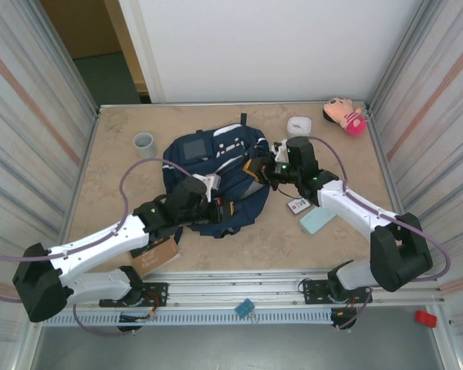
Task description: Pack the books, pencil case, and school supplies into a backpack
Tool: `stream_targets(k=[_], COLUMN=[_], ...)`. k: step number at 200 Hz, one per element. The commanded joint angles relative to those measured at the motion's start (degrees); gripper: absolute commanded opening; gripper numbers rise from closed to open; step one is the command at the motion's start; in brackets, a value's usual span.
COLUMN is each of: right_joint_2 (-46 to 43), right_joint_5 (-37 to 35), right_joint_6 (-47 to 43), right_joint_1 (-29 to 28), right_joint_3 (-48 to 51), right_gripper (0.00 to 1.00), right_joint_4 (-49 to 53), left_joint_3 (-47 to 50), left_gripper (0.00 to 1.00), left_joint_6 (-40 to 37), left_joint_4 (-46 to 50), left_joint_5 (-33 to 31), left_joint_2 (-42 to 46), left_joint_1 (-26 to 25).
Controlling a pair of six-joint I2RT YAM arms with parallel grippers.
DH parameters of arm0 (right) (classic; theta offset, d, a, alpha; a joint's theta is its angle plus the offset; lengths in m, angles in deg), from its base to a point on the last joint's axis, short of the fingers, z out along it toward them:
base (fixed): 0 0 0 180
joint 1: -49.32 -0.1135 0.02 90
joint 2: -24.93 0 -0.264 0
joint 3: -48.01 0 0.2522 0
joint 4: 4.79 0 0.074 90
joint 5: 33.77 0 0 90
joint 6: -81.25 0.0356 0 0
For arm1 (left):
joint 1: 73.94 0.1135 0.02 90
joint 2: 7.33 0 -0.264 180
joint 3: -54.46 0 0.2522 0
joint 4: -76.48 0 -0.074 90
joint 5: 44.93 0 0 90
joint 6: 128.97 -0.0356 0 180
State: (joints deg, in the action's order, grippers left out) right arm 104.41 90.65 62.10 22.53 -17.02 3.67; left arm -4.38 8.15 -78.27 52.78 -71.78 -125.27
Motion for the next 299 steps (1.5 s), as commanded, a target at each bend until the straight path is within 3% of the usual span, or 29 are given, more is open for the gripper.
stream_targets(k=[1,35,43,59,77,88,112,141,148,155,167,180,225,259,266,283,299], right_joint_2=[-0.1,0.5,0.8,1.3,1.5,1.0,-0.6,-1.7,-1.8,-1.9,-2.1,-3.0,0.0,6.2,6.8,6.3,3.3], right_joint_5=[5.2,8.0,8.4,7.9,7.9,5.9,-1.8,-9.4,-10.0,-9.9,-8.4,-5.5,12.8,20.9,21.0,19.9,16.1], right_joint_6=[-3.2,-7.2,-6.9,-2.6,5.3,9.3,13.1,15.5,15.1,14.6,12.5,9.3,-7.8,-14.0,-14.0,-9.5,0.5], right_joint_1=[2.6,7.1,7.8,8.3,6.9,4.8,-1.7,-7.0,-7.5,-7.4,-6.5,-3.9,9.3,15.5,15.5,14.4,12.0], right_joint_3=[-3.5,-4.5,-4.7,-4.2,-0.6,2.0,6.2,8.2,7.9,7.6,6.9,5.9,-4.0,-13.1,-14.3,-13.1,-7.1], right_gripper=[0.00,0.01,0.11,0.44,0.61,0.65,0.67,0.64,0.57,0.44,0.27,0.17,0.08,0.14,0.22,0.54,0.64], right_joint_4=[0.4,3.6,3.9,3.5,-4.1,-8.2,-11.1,-14.1,-13.9,-13.1,-10.8,-6.9,10.2,17.9,18.3,13.5,3.4], left_joint_3=[1.2,2.1,2.8,3.7,4.4,4.8,4.9,3.2,2.8,2.7,2.3,2.7,8.3,10.1,10.4,10.4,9.0], left_gripper=[0.00,0.00,0.00,0.00,0.00,0.00,0.00,0.00,0.00,0.00,0.00,0.00,0.00,0.00,0.00,0.00,0.00], left_joint_6=[-2.9,-8.0,-8.5,-8.0,-5.3,-3.2,-0.8,-1.4,-1.6,-1.9,-2.2,-2.9,-5.7,-6.7,-6.7,-6.8,-6.3], left_joint_4=[1.0,7.3,5.8,2.0,-4.4,-8.3,-15.2,-15.8,-15.3,-14.4,-10.9,-7.3,-0.2,1.6,0.4,-2.8,-5.2], left_joint_5=[1.0,-0.8,0.8,2.5,3.8,4.2,4.3,4.9,5.1,4.8,2.9,0.7,-2.8,-2.9,-2.9,-2.6,-3.0], left_joint_2=[2.7,5.5,6.3,7.1,6.1,4.9,2.4,-0.3,-0.6,-0.8,-0.3,1.0,7.5,10.7,10.9,10.1,8.1], left_joint_1=[0.5,1.5,2.3,2.9,2.9,2.9,2.9,2.7,2.7,2.7,2.7,2.9,3.5,3.7,3.6,3.6,3.7])
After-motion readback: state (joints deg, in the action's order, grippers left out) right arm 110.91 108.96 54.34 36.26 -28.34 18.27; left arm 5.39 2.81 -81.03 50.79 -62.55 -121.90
